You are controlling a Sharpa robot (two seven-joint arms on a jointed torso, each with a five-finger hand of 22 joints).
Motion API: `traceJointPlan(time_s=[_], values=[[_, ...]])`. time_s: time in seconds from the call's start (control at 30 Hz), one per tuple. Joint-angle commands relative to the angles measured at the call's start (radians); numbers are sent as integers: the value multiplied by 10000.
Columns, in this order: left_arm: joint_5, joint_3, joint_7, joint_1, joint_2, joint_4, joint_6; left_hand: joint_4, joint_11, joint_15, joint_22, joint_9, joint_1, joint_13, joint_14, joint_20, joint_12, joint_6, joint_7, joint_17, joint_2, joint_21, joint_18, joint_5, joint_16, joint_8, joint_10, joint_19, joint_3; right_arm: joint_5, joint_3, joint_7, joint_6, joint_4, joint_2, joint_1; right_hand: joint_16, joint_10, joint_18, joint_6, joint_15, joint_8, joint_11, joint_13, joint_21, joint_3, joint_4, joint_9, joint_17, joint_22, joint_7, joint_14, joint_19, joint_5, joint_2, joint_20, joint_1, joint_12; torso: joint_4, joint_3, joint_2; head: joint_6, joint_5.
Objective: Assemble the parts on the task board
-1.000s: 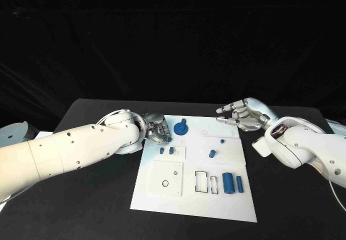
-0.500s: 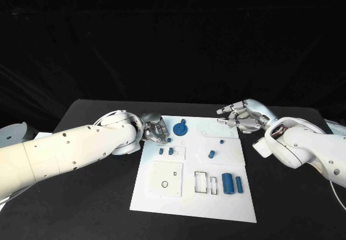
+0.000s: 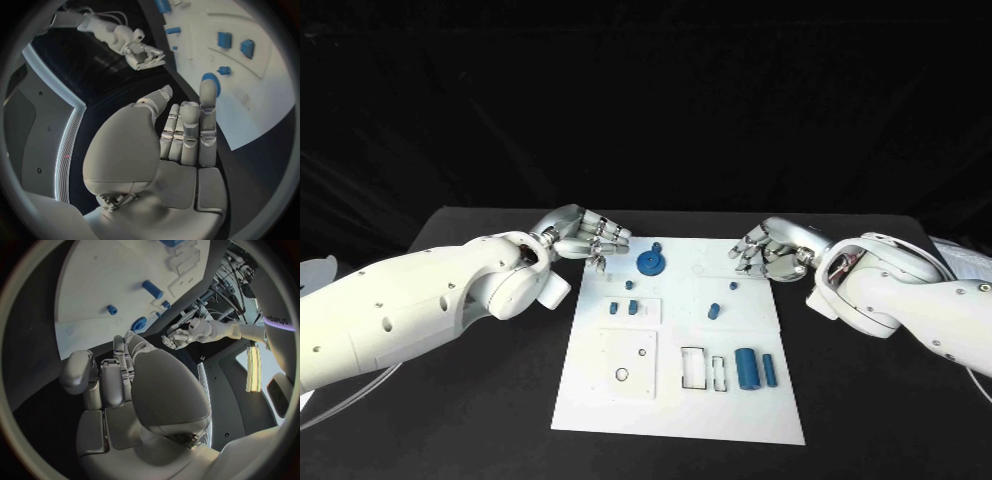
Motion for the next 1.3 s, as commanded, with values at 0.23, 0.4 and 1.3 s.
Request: traceJointPlan(time_s=[0.23,0.4,1.3], values=[[5319,-111,2120,-1,-477,568,-102,82,-115,-71,-74,11,-106,57,-67,-54,355,216,-79,3,204,-119,208,80,87,108,482,-63,-49,-4172,-8,-1511,1147,225,184,-140,-215,271,99,201,-85,-186,-96,-1066,-61,910,47,-23,-208,-112,-140,468,88,-837,-464,-43,-300,-417,40,-54,-17,12,-211],[5577,-147,2223,-3,-579,711,-139,73,-126,-80,-80,13,-98,59,-82,-62,386,235,-88,-22,216,-130,208,87,88,119,502,-63,-45,-4563,-18,-1629,1301,269,273,-168,-258,295,99,232,-108,-200,-96,-1278,-95,1112,82,-22,-256,-146,-161,468,89,-921,-565,-58,-422,-475,15,-56,-9,14,-183],[5700,-169,2206,-6,-654,832,-186,42,-123,-86,-93,7,-74,50,-142,-74,404,234,-79,-124,217,-154,206,96,48,119,469,-74,-37,-4559,-107,-1373,1905,59,726,-223,-298,637,92,625,-235,-122,-197,-1861,-109,1905,-18,32,-320,-111,-274,497,149,-1061,-431,-161,-610,-525,4,-45,-13,-82,-166]])
